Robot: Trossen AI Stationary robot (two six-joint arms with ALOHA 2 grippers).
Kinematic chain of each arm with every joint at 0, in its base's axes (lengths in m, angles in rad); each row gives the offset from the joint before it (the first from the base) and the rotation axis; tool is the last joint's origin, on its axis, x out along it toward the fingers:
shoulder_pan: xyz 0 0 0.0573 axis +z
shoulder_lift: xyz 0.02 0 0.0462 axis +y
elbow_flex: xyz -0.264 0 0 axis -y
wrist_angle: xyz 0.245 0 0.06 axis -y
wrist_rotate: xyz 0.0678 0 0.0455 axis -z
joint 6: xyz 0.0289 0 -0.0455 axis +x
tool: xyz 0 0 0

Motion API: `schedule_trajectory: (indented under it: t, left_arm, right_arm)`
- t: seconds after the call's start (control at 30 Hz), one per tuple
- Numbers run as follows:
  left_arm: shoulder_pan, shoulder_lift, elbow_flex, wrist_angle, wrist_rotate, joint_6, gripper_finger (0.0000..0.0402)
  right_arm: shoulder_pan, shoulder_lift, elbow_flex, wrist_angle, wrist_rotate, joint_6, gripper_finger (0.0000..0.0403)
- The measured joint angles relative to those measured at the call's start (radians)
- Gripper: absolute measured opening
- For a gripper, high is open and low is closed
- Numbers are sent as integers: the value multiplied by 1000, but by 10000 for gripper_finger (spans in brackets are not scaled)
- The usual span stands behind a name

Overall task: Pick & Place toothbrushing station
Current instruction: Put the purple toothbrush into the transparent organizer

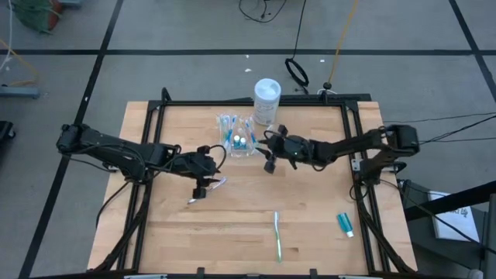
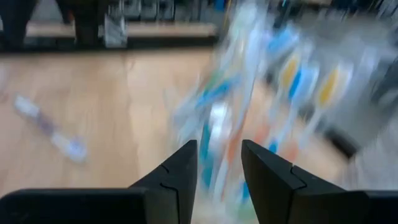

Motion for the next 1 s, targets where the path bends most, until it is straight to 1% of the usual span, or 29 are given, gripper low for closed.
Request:
schedule_trajectory:
  t: [0.07, 0.2, 0.33, 0.43, 0.57, 0.7, 0.77, 0.83, 0.9, 1.0]
  left_arm:
    - [0, 24, 0, 40, 0, -68, 147]
    - [-5, 112, 1, 86, 9, -224, 147]
    - [-10, 217, 0, 59, 17, -371, 147]
    - [-9, 289, 0, 10, 14, -475, 147]
    - [-9, 384, 0, 6, 3, -552, 147]
    - [-9, 470, 0, 27, -9, -539, 147]
    - [-9, 493, 4, 38, -29, -537, 147]
    - [-5, 509, 5, 38, -23, -547, 146]
    - [-4, 511, 5, 36, -15, -566, 137]
    - [-4, 503, 3, 39, -11, -565, 103]
  right_arm:
    - [12, -56, 0, -149, -1, 47, 120]
    - [41, -144, 0, -370, -3, 138, 117]
    - [67, -200, 0, -513, -3, 192, 118]
    - [83, -218, 0, -551, -3, 192, 118]
    - [90, -218, 0, -554, -4, 189, 115]
    - [89, -218, 0, -558, -3, 189, 115]
    - [89, -218, 0, -560, -3, 188, 114]
    - [89, -218, 0, -559, -2, 189, 114]
    - [89, -218, 0, -559, -3, 188, 114]
    - [89, -218, 0, -557, -2, 188, 114]
